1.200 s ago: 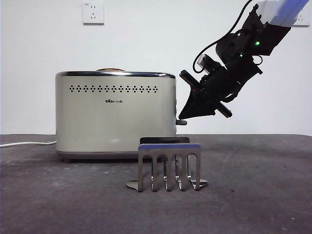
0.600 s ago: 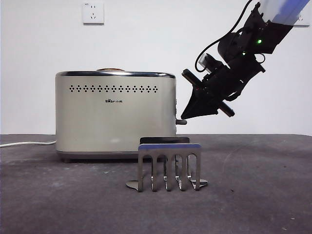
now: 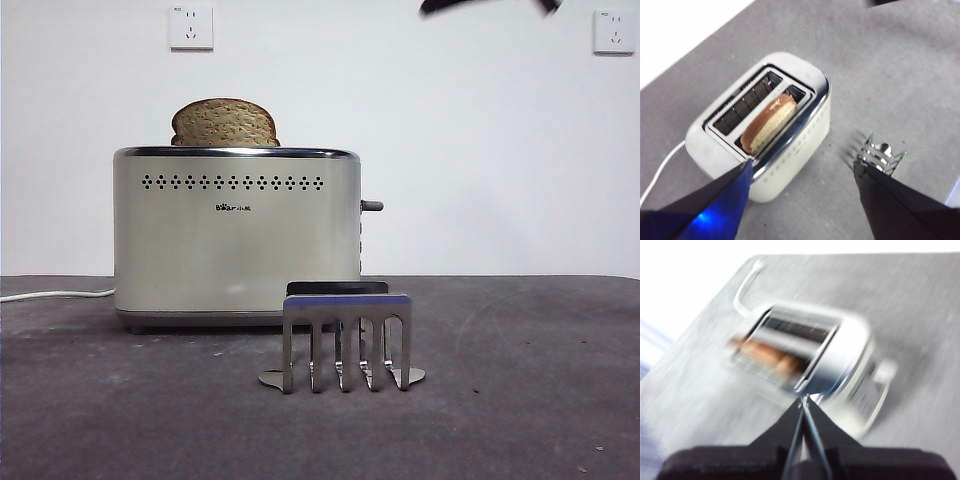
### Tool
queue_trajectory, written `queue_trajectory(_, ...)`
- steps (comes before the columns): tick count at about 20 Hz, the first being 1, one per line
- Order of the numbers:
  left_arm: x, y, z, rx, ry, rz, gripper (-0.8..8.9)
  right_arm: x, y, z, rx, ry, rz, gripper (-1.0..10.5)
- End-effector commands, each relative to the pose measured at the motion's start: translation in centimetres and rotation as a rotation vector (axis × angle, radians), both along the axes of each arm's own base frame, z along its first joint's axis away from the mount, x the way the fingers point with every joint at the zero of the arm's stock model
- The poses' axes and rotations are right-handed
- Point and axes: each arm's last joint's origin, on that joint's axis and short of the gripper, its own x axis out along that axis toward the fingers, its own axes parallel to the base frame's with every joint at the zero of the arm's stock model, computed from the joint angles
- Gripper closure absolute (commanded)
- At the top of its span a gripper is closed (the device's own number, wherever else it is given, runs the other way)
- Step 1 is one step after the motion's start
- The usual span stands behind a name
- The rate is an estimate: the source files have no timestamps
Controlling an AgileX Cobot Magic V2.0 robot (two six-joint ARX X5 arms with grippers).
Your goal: Pick up a slice of bread from the rack,put the bread on the toaster,press the button
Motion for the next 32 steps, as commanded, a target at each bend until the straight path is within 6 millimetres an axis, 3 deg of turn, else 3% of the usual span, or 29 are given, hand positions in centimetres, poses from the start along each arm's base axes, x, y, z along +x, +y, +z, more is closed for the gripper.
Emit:
queue_trajectory(1, -0.1, 0.0, -0.1, -0.019, 0.03, 0.015, 4.68, -3.8, -0.8, 1.4, -0.053, 0.003, 0.046, 9.6)
queue_trajectory(4, -0.3, 0.0, -0.2, -0.043, 0.072, 0.007, 4.68, -7.6, -1.4, 2.2, -0.101, 0.046, 0.095, 9.6)
queue_trajectory(10, -0.6, 0.0, -0.5, -0.043, 0.114, -0.007, 4.69, -11.3, -2.2, 2.2, -0.177, 0.108, 0.171, 9.6)
queue_trajectory(13, -0.6, 0.0, -0.5, -0.052, 0.127, 0.006, 5.17, -11.6, -2.2, 2.2, -0.183, 0.118, 0.176, 9.6)
queue_trajectory(15, -0.6, 0.0, -0.5, -0.051, 0.128, 0.006, 7.8, -11.6, -2.2, 2.2, -0.183, 0.118, 0.177, 9.5)
queue_trajectory(16, -0.7, 0.0, -0.5, -0.052, 0.127, 0.006, 8.26, -11.6, -2.2, 2.2, -0.183, 0.118, 0.176, 9.5)
queue_trajectory(32, -0.6, 0.0, -0.5, -0.052, 0.123, 0.011, 8.17, -11.6, -2.2, 2.2, -0.186, 0.118, 0.172, 9.5)
